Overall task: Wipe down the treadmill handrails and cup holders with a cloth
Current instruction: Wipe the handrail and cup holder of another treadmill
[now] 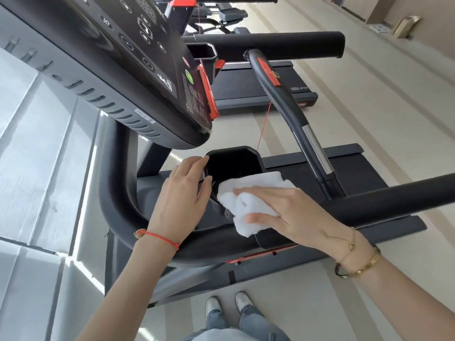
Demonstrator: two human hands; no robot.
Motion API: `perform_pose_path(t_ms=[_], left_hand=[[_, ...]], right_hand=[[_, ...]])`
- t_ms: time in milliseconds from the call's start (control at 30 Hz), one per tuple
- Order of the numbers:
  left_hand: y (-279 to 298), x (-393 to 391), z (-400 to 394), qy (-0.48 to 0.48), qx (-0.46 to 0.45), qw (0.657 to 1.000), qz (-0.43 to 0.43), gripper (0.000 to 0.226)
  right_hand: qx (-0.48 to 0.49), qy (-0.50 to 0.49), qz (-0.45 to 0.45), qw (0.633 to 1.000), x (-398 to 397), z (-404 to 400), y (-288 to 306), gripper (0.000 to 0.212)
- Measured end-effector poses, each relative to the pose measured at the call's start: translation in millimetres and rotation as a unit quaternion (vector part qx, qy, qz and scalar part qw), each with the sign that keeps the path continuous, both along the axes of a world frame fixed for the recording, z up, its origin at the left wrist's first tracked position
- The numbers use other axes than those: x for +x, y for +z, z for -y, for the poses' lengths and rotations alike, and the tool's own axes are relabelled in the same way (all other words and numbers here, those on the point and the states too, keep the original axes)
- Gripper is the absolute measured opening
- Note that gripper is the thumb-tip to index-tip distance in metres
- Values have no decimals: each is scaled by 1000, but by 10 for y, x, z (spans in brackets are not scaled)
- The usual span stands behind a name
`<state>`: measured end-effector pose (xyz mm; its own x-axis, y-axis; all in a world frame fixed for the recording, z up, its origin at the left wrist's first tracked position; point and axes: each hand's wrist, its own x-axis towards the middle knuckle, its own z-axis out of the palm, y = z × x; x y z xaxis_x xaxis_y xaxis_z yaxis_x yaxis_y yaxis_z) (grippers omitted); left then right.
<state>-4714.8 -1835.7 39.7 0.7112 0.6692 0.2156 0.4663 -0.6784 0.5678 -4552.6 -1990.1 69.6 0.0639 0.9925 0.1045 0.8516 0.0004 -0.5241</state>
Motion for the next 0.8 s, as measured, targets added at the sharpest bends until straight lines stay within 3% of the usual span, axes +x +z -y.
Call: perform_pose_path(t_ms=[133,300,433,567,800], left_hand=[[60,92,191,-3,48,999,8,38],[109,300,512,-41,46,998,22,34],[61,503,848,-50,40,998,17,31],[32,677,1105,18,33,999,33,28],[13,1117,1569,62,65,996,29,22]], right_hand=[[49,0,107,993,55,285,77,64],[118,-56,223,966,55,606,-42,59],[180,-160,221,945,247,750,-236,37],[187,-214,222,933,712,936,-291,36],[217,-77,214,949,868,1109,-505,32]])
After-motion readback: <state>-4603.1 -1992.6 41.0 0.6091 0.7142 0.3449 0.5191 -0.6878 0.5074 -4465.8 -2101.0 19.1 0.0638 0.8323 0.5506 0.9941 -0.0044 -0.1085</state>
